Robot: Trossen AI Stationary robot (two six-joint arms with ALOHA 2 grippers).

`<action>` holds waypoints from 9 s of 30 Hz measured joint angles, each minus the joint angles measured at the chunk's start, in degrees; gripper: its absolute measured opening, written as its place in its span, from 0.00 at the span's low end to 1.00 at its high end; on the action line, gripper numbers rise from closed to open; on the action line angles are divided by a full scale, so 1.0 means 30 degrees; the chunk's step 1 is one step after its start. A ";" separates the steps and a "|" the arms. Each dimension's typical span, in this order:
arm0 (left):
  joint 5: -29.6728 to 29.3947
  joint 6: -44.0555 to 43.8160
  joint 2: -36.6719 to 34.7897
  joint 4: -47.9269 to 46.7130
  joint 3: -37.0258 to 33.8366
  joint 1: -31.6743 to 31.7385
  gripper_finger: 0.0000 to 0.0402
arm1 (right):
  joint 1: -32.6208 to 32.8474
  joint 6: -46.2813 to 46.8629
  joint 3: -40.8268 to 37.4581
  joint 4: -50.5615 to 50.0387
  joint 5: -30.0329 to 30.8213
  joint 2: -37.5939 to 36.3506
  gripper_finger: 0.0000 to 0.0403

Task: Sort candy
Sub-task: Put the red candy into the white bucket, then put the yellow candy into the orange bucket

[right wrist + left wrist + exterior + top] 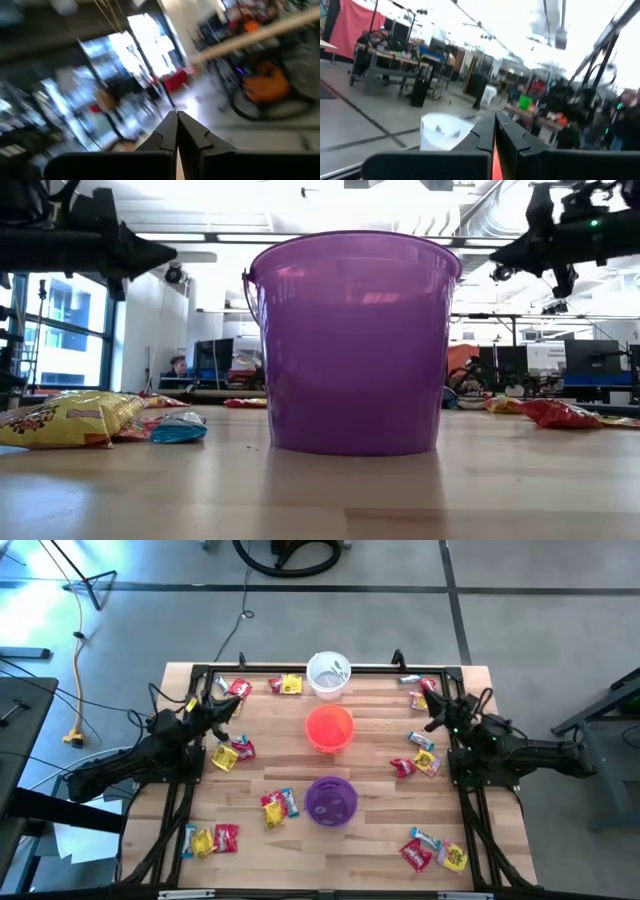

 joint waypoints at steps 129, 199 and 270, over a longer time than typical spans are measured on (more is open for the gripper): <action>-0.0673 -0.3260 0.0007 -0.1779 -0.0022 0.0007 0.00 | -0.9040 -0.2069 3.4293 -1.7368 -1.5313 3.7573 0.00; -0.2544 0.1671 2.9411 -1.9287 1.3959 0.6582 0.48 | -0.7733 -0.2660 1.6858 -0.8079 -1.6369 1.7793 0.00; 0.4754 0.4422 3.2918 -1.8336 2.5872 -0.3052 0.00 | -0.7733 -0.3009 1.6858 -0.8104 -1.6529 1.7753 0.00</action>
